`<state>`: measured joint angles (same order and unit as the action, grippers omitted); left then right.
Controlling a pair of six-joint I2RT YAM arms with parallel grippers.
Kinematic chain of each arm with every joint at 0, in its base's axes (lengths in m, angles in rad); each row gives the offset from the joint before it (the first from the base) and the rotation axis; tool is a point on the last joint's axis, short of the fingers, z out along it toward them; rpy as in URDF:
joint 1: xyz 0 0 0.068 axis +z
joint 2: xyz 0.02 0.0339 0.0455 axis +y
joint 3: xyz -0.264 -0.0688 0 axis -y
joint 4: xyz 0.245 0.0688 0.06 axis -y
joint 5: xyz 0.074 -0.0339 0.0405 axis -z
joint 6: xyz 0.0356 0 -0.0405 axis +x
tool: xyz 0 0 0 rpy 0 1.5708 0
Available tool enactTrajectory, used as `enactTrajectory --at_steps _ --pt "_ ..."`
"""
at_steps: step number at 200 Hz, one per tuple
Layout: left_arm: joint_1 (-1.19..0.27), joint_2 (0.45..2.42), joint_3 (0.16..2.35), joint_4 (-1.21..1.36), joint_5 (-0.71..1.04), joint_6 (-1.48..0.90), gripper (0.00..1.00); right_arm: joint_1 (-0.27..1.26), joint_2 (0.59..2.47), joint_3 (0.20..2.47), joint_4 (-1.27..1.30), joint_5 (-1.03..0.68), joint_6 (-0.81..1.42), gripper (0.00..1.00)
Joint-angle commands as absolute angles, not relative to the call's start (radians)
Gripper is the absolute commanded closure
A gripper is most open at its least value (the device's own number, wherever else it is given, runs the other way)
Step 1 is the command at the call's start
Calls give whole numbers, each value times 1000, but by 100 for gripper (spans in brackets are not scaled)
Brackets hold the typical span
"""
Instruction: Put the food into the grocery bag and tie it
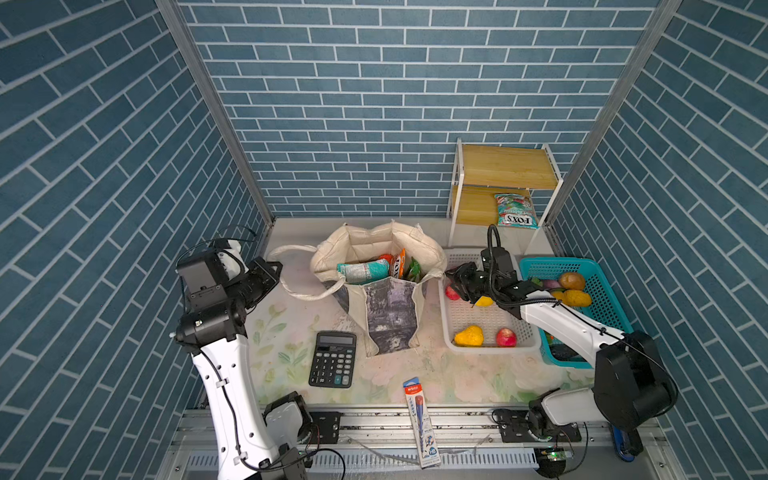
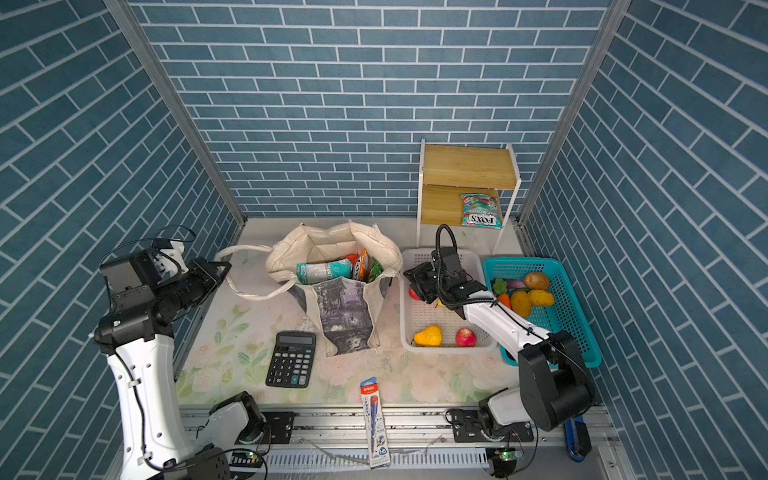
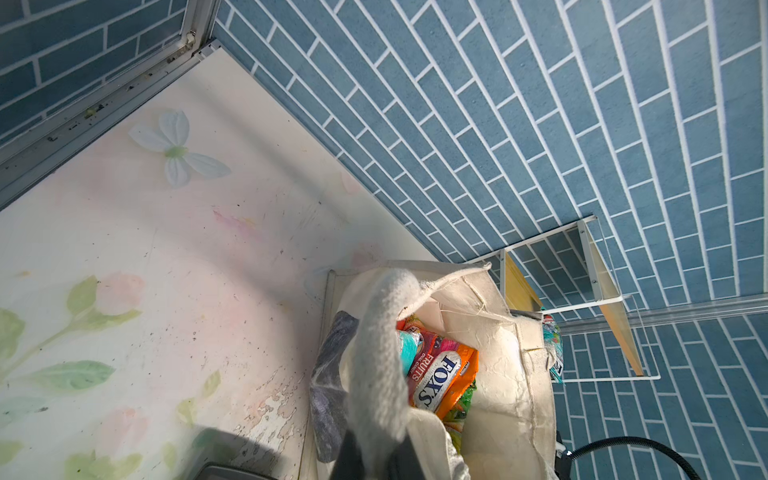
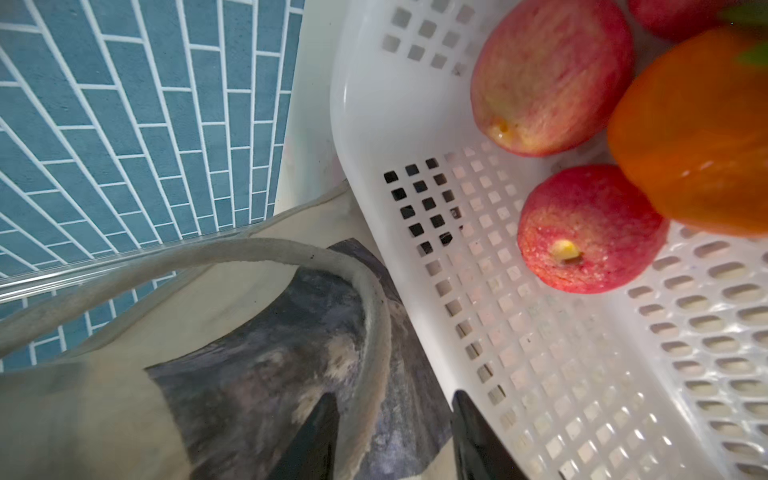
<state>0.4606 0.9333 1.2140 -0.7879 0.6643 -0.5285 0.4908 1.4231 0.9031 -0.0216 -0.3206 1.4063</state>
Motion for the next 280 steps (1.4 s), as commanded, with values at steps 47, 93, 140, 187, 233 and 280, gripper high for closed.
enactTrajectory --at_steps 47,93,140,187,233,280 --pt "472 909 1201 -744 661 -526 100 528 1519 885 226 -376 1589 47" --pt "472 910 1197 -739 663 -529 100 552 1589 868 354 -402 1667 56" --pt "472 912 1195 -737 665 -528 100 549 1565 836 420 -366 1688 91" --pt "472 918 1210 -741 668 -526 100 535 1393 940 120 -245 1442 100" --pt "471 924 1232 -732 675 -537 100 514 1286 1032 -53 -151 1285 100" --pt "371 958 1319 -716 685 -523 100 531 1315 1228 -113 -162 1045 100"
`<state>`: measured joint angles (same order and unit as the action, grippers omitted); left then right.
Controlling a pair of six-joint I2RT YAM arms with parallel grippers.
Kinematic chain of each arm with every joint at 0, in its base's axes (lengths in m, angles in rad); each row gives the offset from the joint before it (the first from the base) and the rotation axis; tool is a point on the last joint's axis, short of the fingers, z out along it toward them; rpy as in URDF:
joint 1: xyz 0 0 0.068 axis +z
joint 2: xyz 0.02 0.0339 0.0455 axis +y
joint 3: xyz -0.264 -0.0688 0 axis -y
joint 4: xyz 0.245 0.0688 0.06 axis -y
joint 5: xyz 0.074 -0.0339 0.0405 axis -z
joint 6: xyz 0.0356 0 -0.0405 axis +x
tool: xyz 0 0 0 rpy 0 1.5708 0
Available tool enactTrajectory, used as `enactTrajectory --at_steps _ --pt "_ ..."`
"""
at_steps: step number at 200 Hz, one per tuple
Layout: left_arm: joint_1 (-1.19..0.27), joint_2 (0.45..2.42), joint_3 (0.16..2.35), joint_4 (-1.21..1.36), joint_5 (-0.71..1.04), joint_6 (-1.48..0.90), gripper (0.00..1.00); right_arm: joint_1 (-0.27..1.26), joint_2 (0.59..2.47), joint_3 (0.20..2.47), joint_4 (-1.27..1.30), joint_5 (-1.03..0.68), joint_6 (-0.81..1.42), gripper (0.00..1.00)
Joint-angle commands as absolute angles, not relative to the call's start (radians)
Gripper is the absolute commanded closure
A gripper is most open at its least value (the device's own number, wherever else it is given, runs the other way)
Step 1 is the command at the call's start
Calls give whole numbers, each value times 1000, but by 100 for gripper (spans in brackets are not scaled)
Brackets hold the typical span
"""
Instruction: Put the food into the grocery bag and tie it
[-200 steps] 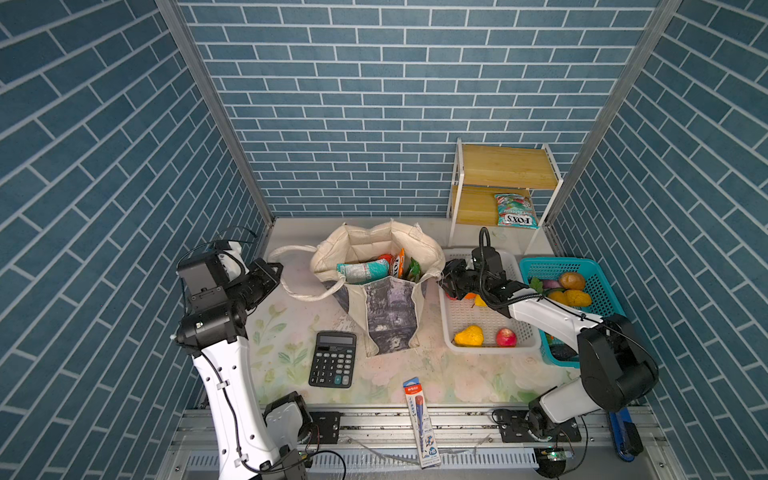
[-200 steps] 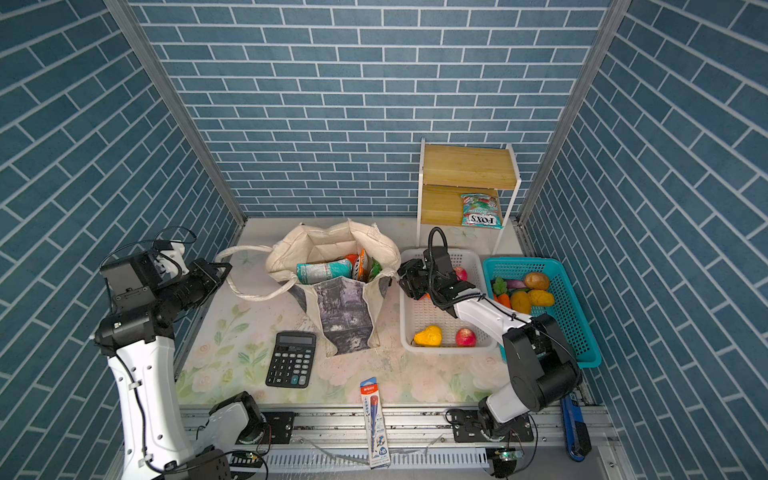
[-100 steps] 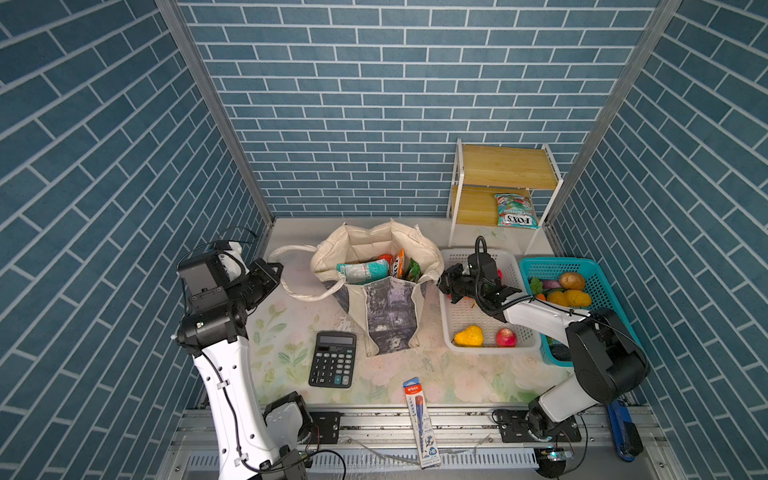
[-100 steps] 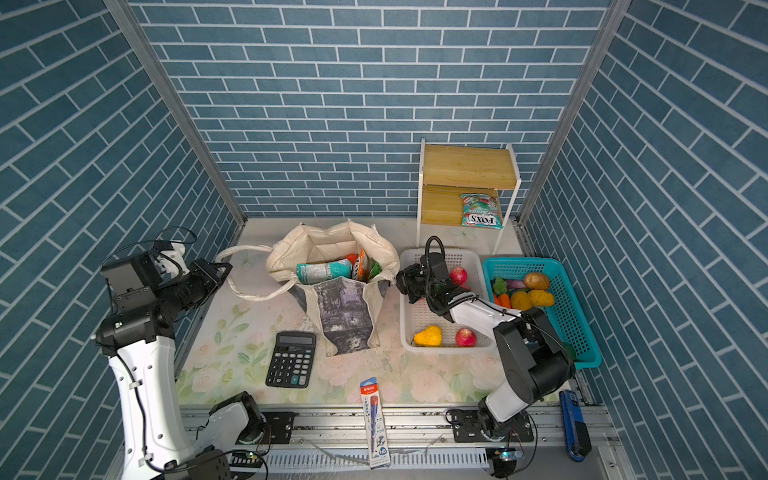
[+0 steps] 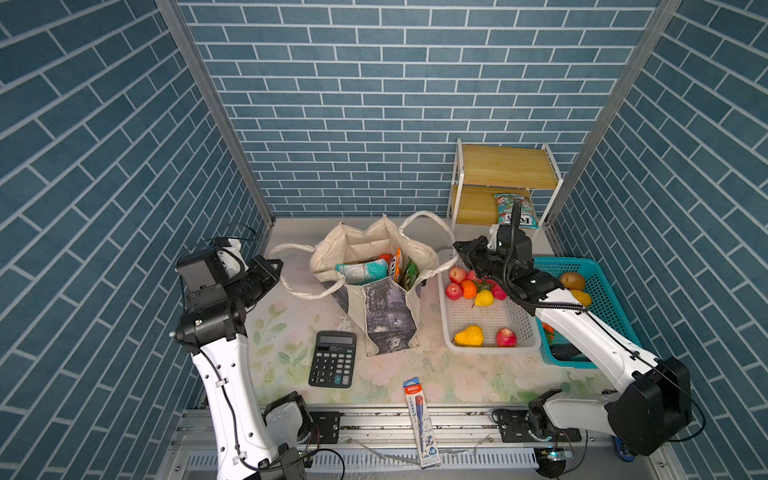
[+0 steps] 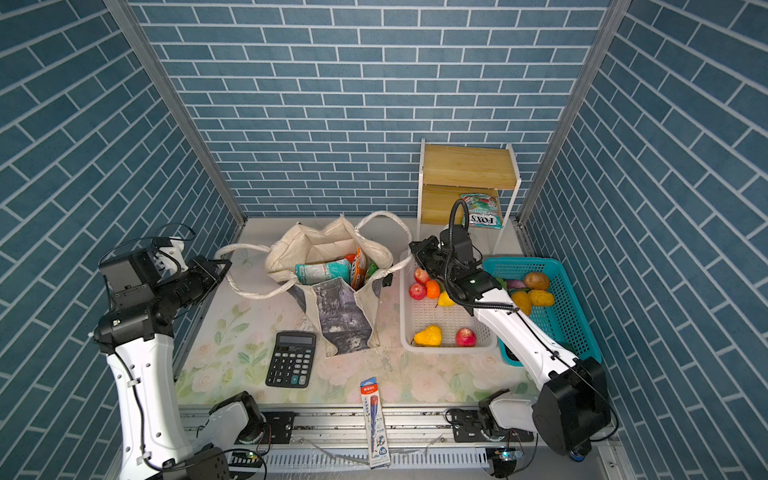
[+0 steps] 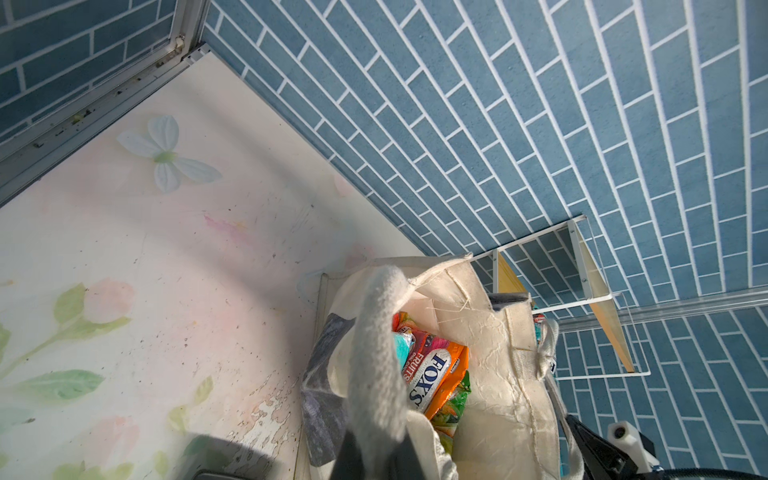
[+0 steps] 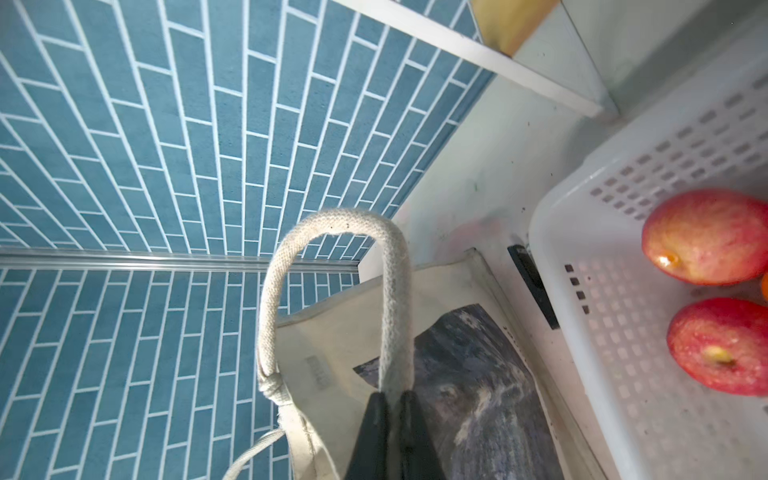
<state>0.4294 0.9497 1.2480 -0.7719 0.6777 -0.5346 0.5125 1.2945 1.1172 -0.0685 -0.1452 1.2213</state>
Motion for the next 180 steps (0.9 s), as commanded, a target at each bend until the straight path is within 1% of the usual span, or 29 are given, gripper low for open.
enactTrajectory --at_steps 1,53,98,137,157,180 --pt "369 959 1321 -715 685 -522 100 532 1317 1232 -113 -166 1041 100" --pt "153 1051 1438 -728 636 -494 100 624 1440 1394 -95 -338 890 100" --pt "29 1105 1468 -715 597 -494 100 673 1498 1455 -163 -455 790 100" --pt "-30 1132 1456 -715 559 -483 100 680 1512 1464 -214 -514 720 100" --pt "-46 1139 1453 -710 551 -485 100 679 1533 1500 -259 -520 679 90" --pt "-55 1147 1455 -718 546 -480 100 680 1575 1571 -349 -522 628 81"
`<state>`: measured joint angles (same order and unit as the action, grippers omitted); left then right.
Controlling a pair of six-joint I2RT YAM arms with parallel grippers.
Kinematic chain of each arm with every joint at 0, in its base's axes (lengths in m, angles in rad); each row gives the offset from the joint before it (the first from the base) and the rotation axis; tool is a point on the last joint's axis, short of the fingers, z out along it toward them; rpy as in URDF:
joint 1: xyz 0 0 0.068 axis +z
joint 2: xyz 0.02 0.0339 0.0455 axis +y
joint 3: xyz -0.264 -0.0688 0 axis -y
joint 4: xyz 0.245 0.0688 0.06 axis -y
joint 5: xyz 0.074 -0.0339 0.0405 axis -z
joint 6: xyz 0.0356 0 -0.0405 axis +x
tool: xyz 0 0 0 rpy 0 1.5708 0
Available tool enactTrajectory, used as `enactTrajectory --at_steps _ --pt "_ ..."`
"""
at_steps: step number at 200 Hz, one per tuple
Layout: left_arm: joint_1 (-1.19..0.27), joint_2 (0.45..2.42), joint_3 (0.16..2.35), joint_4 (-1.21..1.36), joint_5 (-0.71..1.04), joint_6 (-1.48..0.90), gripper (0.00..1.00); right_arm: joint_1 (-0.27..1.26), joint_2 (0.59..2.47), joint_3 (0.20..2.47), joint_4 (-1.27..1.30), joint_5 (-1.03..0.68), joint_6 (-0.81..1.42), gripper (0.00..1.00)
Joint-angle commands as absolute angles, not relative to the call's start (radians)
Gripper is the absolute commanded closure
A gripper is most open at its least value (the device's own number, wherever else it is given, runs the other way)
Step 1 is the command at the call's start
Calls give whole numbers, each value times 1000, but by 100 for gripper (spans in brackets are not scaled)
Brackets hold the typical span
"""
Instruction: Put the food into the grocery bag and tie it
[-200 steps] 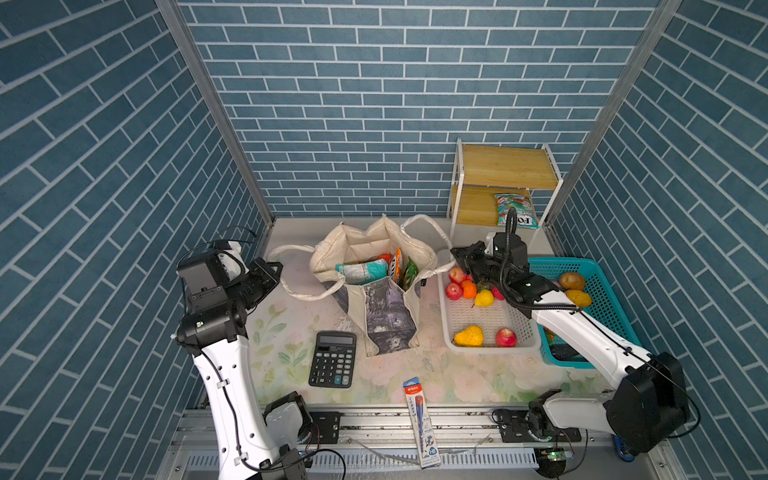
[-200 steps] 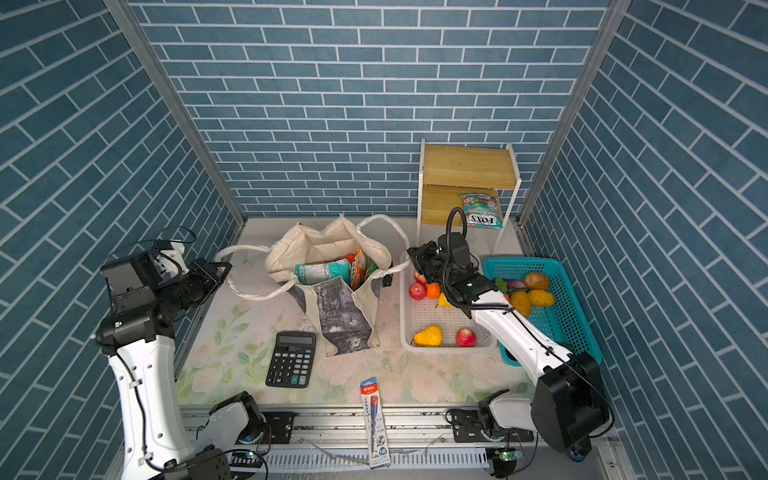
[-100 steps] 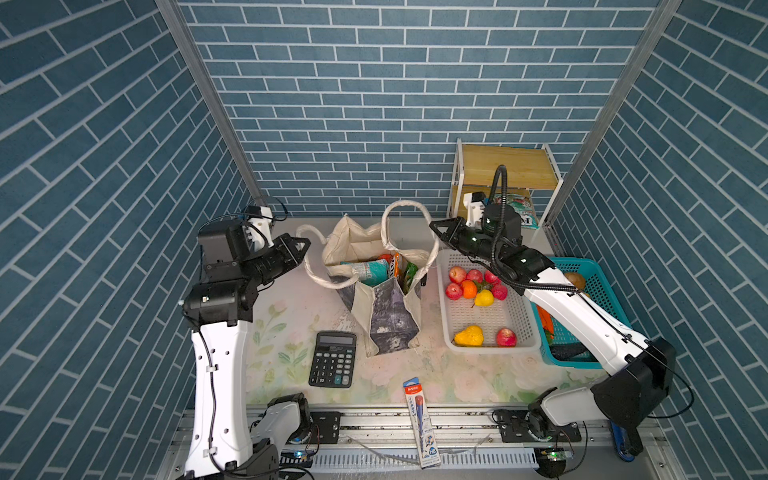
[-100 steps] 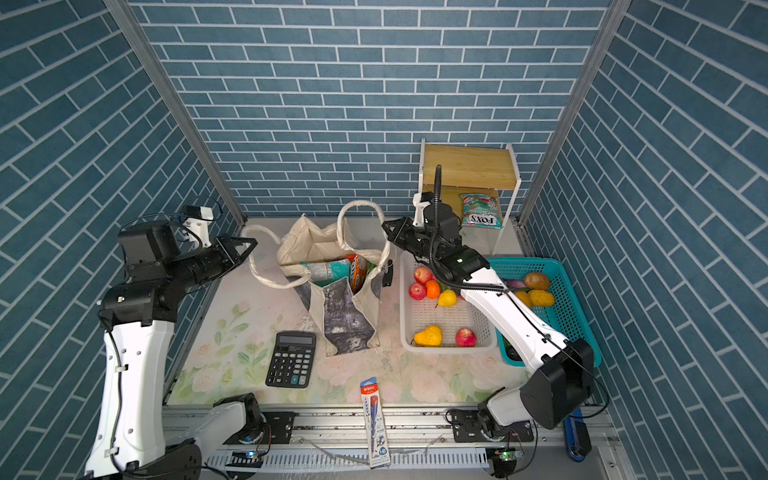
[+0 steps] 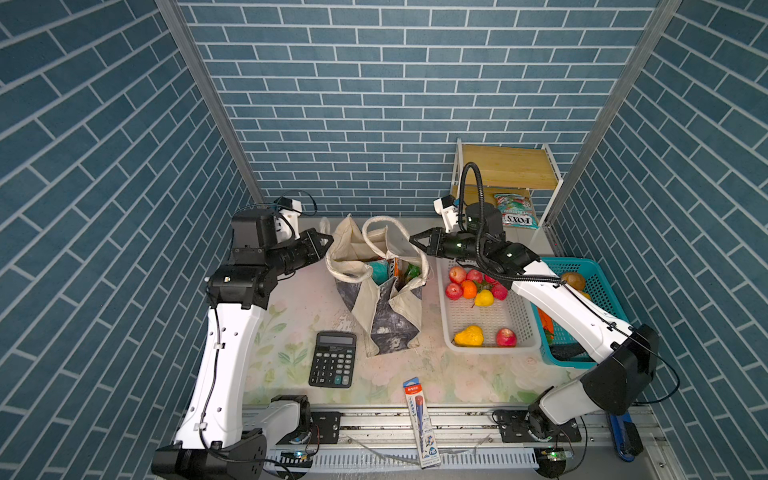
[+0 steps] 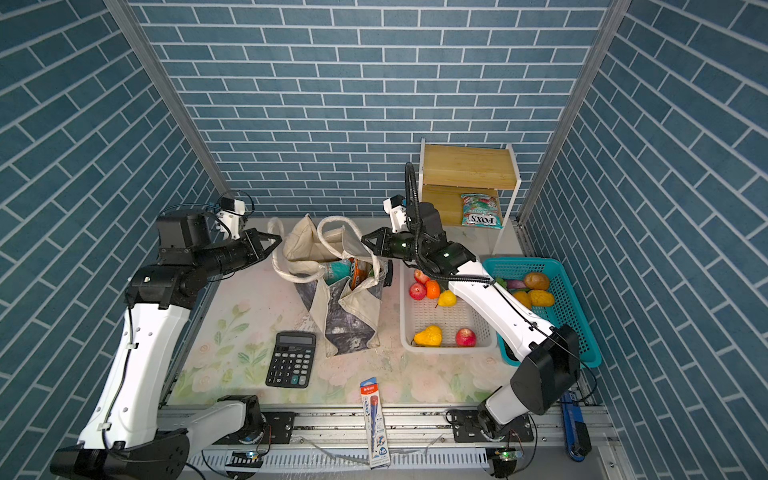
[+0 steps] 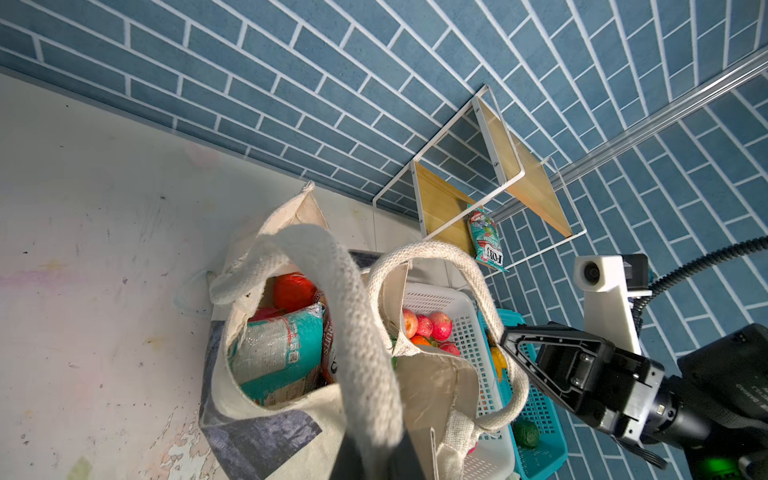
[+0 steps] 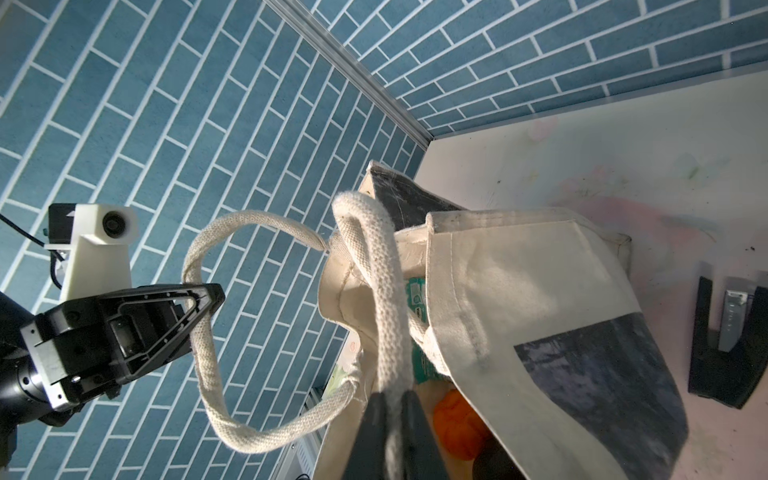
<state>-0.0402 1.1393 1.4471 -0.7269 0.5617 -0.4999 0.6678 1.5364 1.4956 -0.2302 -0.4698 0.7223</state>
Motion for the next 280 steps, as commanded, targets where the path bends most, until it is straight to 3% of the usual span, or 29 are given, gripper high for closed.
enactTrajectory --at_steps 1,48,137,180,216,280 --pt "-55 1146 1455 -719 546 -480 100 680 1577 1574 -351 -522 626 81" --pt "-64 1146 1438 -716 546 -479 100 682 1653 1721 -531 -510 519 67" --pt "-78 1150 1433 -715 542 -474 100 648 1824 2050 -710 -476 383 59" --pt "-78 1146 1430 -721 544 -472 100 640 1928 2219 -768 -492 376 69" --pt "-80 1151 1444 -729 555 -471 100 640 1941 2255 -786 -497 369 100" --pt "-199 1262 1643 -702 584 -512 100 648 1721 1971 -480 -567 462 100"
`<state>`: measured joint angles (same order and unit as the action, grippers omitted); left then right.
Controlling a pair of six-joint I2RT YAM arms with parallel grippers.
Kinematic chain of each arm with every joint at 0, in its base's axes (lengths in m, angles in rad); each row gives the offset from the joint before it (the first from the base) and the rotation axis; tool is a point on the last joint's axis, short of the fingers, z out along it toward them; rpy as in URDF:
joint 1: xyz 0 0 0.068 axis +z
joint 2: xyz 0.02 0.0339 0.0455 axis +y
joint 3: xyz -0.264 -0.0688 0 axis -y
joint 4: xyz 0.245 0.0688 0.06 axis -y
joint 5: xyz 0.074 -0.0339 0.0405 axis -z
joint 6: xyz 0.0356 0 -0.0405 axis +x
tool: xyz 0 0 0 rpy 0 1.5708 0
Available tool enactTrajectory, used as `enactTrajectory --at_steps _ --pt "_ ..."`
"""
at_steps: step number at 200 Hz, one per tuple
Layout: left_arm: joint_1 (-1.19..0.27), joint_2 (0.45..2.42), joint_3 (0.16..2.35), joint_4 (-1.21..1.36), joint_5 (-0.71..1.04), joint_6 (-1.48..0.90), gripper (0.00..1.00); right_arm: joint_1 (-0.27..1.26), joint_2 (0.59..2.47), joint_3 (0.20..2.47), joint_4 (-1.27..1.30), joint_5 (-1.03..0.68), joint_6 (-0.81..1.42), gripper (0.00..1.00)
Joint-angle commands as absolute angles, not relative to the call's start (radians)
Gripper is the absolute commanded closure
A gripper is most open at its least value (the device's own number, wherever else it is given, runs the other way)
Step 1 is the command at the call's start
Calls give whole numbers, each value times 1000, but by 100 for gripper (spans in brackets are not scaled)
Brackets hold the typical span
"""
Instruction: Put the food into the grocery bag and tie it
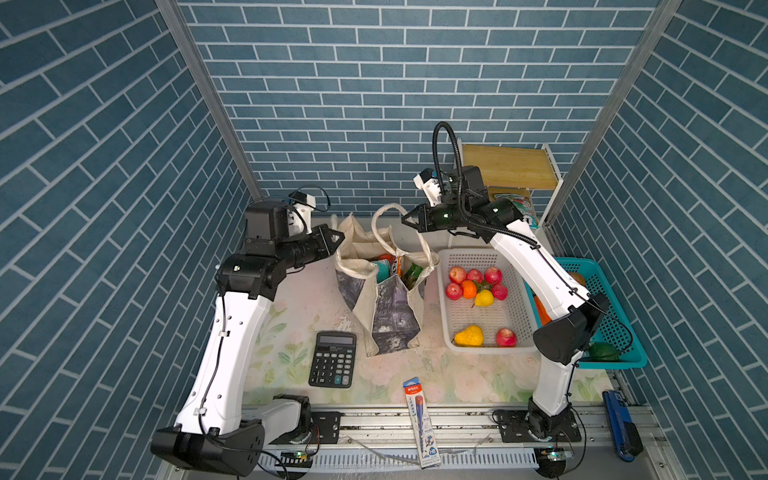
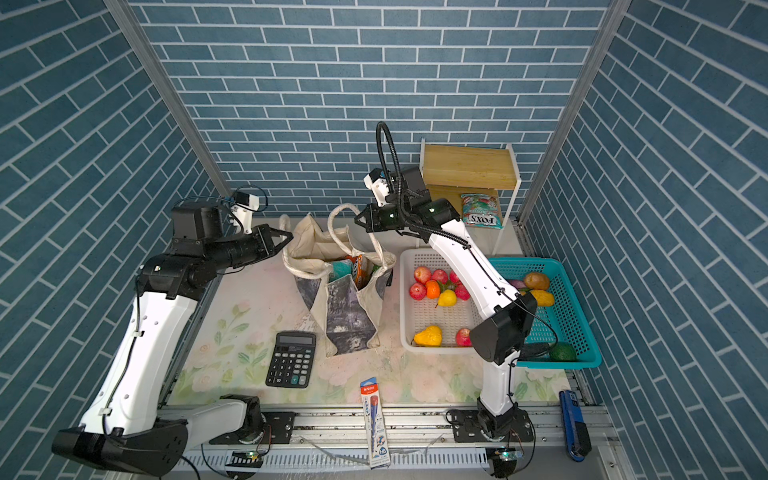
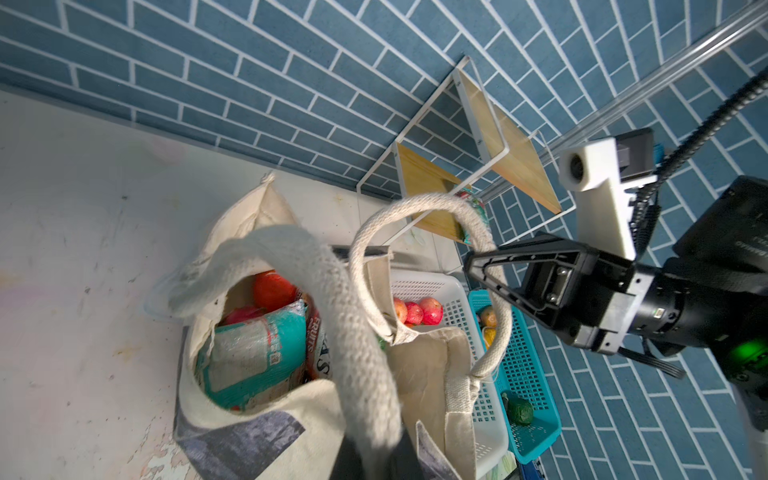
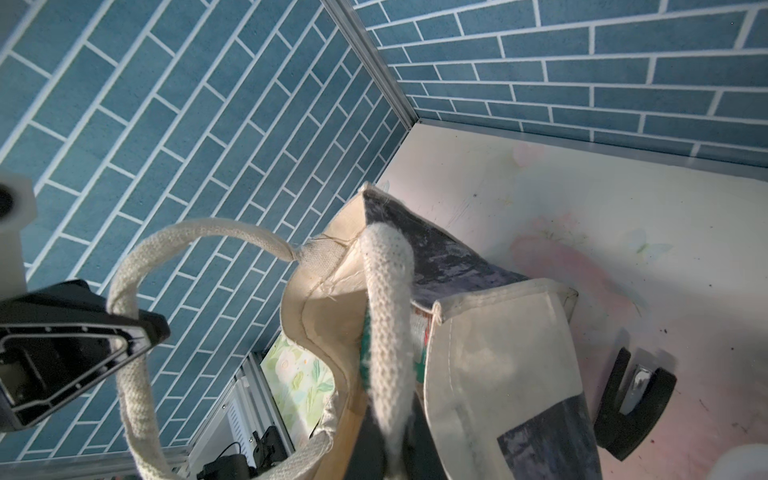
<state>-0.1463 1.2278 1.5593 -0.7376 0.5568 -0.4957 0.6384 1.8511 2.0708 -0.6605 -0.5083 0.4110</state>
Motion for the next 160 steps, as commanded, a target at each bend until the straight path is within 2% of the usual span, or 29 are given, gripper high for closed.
enactTrajectory --at_steps 1,36,74,116,160 --pt "-201 1264 1646 -701 584 -513 100 650 1716 1964 -472 -567 464 100" --pt "-256 1340 1727 -678 595 -550 100 650 1576 1735 -212 -589 537 100" --pt "-289 1421 1826 -686 610 -558 100 660 1481 1563 -29 -605 518 100" --pt "-314 1518 1983 -752 620 -532 100 693 1445 1477 27 -625 432 100" --pt "-341 1547 2005 -758 621 -530 100 729 1476 1473 3 -655 351 100"
